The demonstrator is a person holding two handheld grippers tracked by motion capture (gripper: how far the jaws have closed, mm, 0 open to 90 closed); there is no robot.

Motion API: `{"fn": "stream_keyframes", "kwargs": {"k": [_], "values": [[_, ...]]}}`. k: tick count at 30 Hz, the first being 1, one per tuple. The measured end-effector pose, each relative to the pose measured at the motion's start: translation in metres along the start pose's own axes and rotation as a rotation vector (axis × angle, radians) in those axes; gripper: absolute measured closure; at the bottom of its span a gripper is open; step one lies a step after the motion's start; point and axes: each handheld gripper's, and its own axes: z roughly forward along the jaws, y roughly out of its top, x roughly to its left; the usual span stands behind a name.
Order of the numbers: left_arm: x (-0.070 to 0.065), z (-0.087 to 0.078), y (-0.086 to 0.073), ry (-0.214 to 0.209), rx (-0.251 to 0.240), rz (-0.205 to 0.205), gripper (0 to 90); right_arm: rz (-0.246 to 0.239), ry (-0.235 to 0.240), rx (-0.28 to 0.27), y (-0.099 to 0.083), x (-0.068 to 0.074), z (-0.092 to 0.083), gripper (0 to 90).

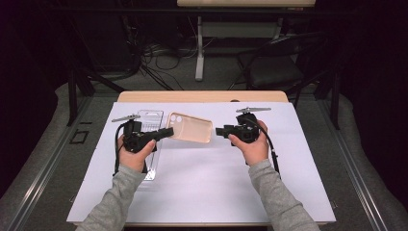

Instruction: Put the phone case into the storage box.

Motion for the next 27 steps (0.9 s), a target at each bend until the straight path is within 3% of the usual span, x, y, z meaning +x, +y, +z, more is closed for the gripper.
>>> {"fn": "stream_keyframes", "kwargs": {"k": [2,9,13,20,22,27], "values": [[-0.001,-0.001,0.001,-0.003,0.002,0.011,80.2,-0.029,-0.003,0.023,-0.001,-0.001,-0.001,53.4],[-0.005,-0.003,0.004,0.007,0.038,0.067,80.2,-0.122,-0.008,-0.017,-0.005,0.001,-0.008,51.5],[-0.008,-0.005,0.006,0.011,0.056,0.096,80.2,-0.13,0.028,-0.004,-0.008,-0.001,-0.012,48.4],[-0.015,-0.008,0.01,0.007,0.121,0.186,80.2,-0.25,-0.041,0.011,-0.011,0.002,-0.019,40.8],[-0.017,-0.008,0.011,0.016,0.136,0.209,80.1,-0.249,-0.04,0.027,-0.013,0.002,-0.02,40.2],[-0.022,-0.009,0.012,0.037,0.173,0.246,80.2,-0.235,0.009,-0.004,-0.019,0.002,-0.027,40.3]]}}
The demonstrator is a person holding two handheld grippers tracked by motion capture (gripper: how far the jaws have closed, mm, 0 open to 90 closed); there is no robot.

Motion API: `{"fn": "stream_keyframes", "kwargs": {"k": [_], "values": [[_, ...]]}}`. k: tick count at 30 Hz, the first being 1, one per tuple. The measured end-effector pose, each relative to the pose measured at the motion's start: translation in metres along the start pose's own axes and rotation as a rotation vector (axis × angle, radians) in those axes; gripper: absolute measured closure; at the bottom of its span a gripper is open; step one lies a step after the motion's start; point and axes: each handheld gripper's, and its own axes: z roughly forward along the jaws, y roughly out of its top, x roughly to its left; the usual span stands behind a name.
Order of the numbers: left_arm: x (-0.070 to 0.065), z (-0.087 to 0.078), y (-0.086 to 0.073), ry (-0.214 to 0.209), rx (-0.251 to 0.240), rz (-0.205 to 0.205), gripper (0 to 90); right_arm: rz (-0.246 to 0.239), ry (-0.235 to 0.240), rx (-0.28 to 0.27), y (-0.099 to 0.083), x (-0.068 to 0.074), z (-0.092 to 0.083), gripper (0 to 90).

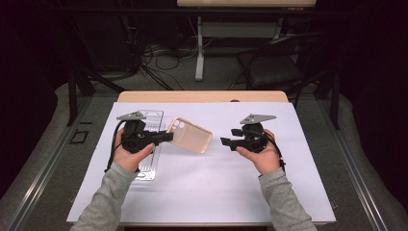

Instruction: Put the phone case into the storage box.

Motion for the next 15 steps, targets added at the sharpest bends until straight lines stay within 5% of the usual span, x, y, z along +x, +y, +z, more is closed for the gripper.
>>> {"fn": "stream_keyframes", "kwargs": {"k": [9,15], "values": [[-0.005,-0.003,0.002,-0.036,0.045,0.039,80.2,-0.104,0.048,-0.03,0.0,0.012,-0.01,41.0],[-0.008,-0.004,0.004,-0.072,0.073,0.066,80.2,-0.128,0.079,-0.03,0.0,0.015,-0.011,43.4]]}}
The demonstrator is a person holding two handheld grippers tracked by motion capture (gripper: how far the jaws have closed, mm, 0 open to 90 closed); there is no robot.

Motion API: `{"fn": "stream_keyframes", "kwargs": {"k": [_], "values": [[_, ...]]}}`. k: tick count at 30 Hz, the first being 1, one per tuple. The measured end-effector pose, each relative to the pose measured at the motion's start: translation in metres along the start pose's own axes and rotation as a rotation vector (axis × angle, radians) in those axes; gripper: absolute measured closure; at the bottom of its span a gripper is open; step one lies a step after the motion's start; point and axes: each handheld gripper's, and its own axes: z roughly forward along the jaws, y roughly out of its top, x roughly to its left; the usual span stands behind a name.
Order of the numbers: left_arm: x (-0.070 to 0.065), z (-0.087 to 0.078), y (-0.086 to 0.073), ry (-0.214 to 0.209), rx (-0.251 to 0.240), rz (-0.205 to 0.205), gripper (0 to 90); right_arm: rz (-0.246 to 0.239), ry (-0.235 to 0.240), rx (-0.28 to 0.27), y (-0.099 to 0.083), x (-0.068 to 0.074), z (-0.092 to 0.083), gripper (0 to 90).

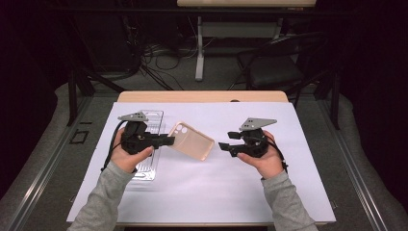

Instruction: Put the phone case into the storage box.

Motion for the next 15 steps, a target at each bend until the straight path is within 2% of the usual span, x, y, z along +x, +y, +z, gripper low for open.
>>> {"fn": "stream_keyframes", "kwargs": {"k": [3,6,9,15], "values": [[-0.002,0.0,0.0,-0.015,0.016,0.009,80.2,-0.022,0.011,0.001,0.0,0.001,-0.002,43.6],[-0.003,0.001,0.001,-0.023,0.027,0.018,80.2,-0.023,0.022,0.003,0.0,0.001,-0.003,47.5],[-0.005,0.003,0.001,-0.024,0.044,0.027,80.2,-0.024,0.009,-0.007,0.001,0.003,-0.003,52.7],[-0.007,0.005,0.0,-0.039,0.064,0.038,80.2,-0.066,0.075,-0.029,0.002,0.011,0.0,57.6]]}}
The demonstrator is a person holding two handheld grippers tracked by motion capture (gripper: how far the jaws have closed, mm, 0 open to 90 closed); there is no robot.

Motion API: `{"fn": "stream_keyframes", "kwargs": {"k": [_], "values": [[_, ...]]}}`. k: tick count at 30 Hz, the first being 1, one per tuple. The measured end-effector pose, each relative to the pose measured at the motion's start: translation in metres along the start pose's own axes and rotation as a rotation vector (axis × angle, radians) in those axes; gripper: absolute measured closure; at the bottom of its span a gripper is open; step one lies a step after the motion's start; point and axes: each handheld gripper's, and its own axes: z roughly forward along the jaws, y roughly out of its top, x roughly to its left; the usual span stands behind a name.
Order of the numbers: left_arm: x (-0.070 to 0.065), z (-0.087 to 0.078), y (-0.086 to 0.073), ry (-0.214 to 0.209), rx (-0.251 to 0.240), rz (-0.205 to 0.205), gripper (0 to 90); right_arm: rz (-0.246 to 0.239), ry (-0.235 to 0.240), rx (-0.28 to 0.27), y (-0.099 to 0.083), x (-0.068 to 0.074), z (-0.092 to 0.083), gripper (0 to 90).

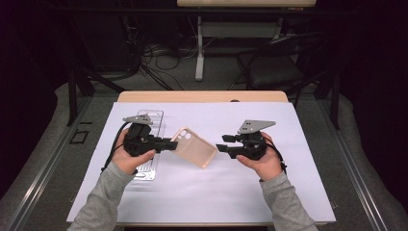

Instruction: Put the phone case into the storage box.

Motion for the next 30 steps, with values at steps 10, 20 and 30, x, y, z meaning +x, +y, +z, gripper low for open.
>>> {"fn": "stream_keyframes", "kwargs": {"k": [10,20,30], "values": [[-0.005,0.006,-0.001,-0.02,0.022,0.02,80.2,-0.04,0.042,0.047,-0.002,0.005,0.013,60.8],[-0.01,0.012,-0.001,-0.043,0.035,0.033,80.2,-0.103,0.035,0.077,-0.004,0.011,0.022,64.2],[-0.013,0.017,-0.001,-0.055,0.051,0.045,80.2,-0.138,0.041,0.09,-0.006,0.013,0.027,69.0]]}}
